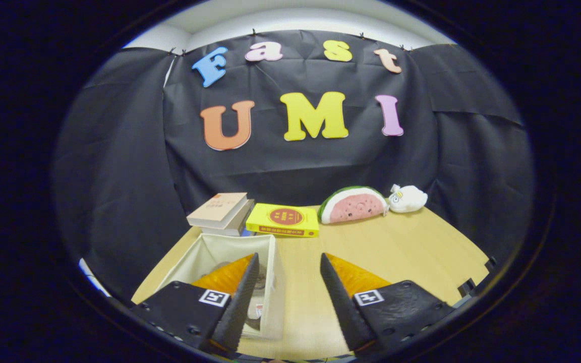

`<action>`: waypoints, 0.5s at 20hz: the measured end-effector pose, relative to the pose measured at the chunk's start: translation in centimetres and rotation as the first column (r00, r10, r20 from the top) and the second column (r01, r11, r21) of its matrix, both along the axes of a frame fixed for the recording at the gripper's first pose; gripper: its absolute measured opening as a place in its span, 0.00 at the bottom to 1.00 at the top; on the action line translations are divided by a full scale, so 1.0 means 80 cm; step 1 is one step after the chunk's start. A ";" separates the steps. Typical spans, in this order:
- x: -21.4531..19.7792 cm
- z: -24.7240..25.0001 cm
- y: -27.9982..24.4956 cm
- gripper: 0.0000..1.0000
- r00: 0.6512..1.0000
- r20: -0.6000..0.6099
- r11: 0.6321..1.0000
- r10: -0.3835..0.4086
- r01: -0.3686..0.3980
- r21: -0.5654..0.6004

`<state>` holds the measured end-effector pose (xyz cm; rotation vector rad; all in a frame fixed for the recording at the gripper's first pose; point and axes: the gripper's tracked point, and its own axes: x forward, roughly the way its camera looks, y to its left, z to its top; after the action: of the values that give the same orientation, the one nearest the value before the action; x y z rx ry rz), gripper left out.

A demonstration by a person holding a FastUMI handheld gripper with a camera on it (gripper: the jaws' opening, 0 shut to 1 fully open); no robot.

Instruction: Open the storage box then place both shoes into the box .Put the left shoe in first, then the right shoe, with the right side of both shoes facing outward in a uniform manner.

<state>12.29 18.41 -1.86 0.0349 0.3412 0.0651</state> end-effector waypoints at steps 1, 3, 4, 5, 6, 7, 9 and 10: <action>-0.009 0.010 -0.011 0.86 1.000 0.028 1.000 -0.003 0.003 0.002; -0.025 0.033 -0.037 0.97 0.995 0.096 1.000 -0.019 0.020 -0.008; -0.033 0.042 -0.048 0.97 0.992 0.123 0.999 -0.029 0.031 -0.011; -0.042 0.050 -0.058 0.97 0.988 0.154 0.999 -0.033 0.035 -0.007; -0.052 0.060 -0.069 0.96 0.982 0.185 0.999 -0.036 0.037 -0.002; -0.060 0.068 -0.079 0.96 0.977 0.211 0.999 -0.039 0.040 0.000; -0.078 0.083 -0.107 0.96 0.962 0.269 0.998 -0.051 0.055 -0.009; -0.083 0.089 -0.121 0.96 0.953 0.296 0.997 -0.063 0.070 -0.013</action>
<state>5.65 8.73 5.23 0.0135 0.0408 -0.0013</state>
